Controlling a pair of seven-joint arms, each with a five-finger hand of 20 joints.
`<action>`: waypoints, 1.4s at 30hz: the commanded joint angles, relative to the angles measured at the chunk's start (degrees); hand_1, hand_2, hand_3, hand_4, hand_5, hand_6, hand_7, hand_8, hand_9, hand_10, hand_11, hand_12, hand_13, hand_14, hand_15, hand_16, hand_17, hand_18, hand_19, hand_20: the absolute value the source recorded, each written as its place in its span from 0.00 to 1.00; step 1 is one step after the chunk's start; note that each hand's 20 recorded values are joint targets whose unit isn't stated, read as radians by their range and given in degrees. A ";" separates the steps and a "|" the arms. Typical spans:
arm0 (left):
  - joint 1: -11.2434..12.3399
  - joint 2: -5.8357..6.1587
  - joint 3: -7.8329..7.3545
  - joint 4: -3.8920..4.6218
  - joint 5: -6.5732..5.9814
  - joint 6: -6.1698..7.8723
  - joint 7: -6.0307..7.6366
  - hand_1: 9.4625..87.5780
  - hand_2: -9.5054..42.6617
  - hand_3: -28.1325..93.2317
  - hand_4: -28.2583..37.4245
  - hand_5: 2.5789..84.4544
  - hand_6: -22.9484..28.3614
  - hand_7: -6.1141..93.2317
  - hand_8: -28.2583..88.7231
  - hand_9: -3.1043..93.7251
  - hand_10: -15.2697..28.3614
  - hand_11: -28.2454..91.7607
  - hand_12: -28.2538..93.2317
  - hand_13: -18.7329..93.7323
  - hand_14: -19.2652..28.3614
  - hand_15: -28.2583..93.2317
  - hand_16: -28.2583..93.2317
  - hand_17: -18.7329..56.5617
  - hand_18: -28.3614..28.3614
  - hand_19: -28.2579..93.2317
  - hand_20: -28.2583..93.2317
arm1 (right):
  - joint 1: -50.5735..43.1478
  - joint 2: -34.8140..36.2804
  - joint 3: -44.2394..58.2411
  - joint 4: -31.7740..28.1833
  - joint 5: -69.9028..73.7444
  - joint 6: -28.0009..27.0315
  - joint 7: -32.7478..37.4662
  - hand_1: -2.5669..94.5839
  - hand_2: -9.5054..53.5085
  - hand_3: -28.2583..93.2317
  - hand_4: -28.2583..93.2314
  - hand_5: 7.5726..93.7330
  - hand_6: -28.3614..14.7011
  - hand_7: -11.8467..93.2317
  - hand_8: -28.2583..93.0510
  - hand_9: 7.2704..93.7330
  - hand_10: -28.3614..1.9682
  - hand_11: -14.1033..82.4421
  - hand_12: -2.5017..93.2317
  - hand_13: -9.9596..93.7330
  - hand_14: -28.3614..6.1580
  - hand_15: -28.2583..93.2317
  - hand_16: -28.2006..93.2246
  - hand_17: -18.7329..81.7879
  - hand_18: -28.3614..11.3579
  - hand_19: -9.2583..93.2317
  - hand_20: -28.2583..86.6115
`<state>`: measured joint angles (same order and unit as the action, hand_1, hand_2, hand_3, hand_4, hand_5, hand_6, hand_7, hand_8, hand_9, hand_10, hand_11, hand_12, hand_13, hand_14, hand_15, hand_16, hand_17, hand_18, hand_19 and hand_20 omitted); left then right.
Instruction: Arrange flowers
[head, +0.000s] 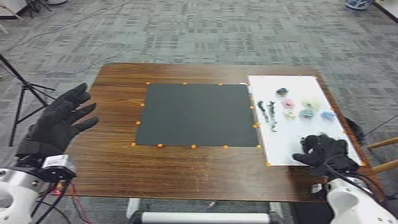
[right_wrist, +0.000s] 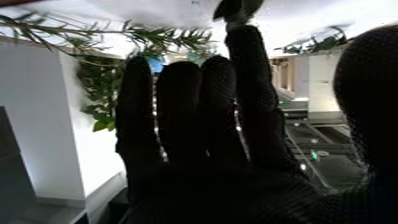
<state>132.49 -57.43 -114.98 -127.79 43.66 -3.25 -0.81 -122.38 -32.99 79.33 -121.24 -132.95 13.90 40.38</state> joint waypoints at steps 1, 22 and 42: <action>0.30 -0.06 -0.59 -0.54 -0.32 0.66 -0.17 0.24 0.00 0.76 0.00 0.16 0.43 0.26 0.16 0.14 0.51 0.38 0.43 0.20 0.63 0.56 0.20 0.09 0.86 0.55 0.30 | 1.02 0.64 -0.93 -1.24 0.00 4.40 -1.22 0.26 0.00 0.91 0.00 0.47 0.62 0.65 0.06 0.42 0.45 0.83 0.58 0.49 0.37 0.90 0.56 0.35 0.22 0.73 0.56; 0.32 0.10 -0.92 -0.57 -0.33 0.48 -0.16 0.24 0.00 0.76 0.00 0.16 0.44 0.26 0.16 0.15 0.51 0.38 0.43 0.20 0.63 0.56 0.20 0.09 0.86 0.55 0.30 | -8.06 2.63 9.10 -4.01 2.36 -6.10 -1.61 0.25 0.00 0.92 0.00 0.48 0.62 0.64 0.06 0.43 0.45 0.83 0.58 0.49 0.36 0.90 0.56 0.35 0.21 0.73 0.56; 0.01 0.65 -0.62 -0.22 -0.49 0.15 0.18 0.23 0.01 0.76 0.00 0.16 0.44 0.26 0.16 0.15 0.51 0.38 0.43 0.20 0.63 0.56 0.20 0.10 0.86 0.55 0.31 | 0.19 3.79 -0.42 1.07 -1.65 -10.83 3.19 0.25 0.00 0.92 0.00 0.48 0.62 0.64 0.06 0.44 0.45 0.83 0.58 0.50 0.36 0.90 0.56 0.35 0.22 0.73 0.56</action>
<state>132.56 -56.98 -115.60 -127.98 43.60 -3.07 -0.62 -125.52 -29.81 83.43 -122.15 -132.85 4.36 40.74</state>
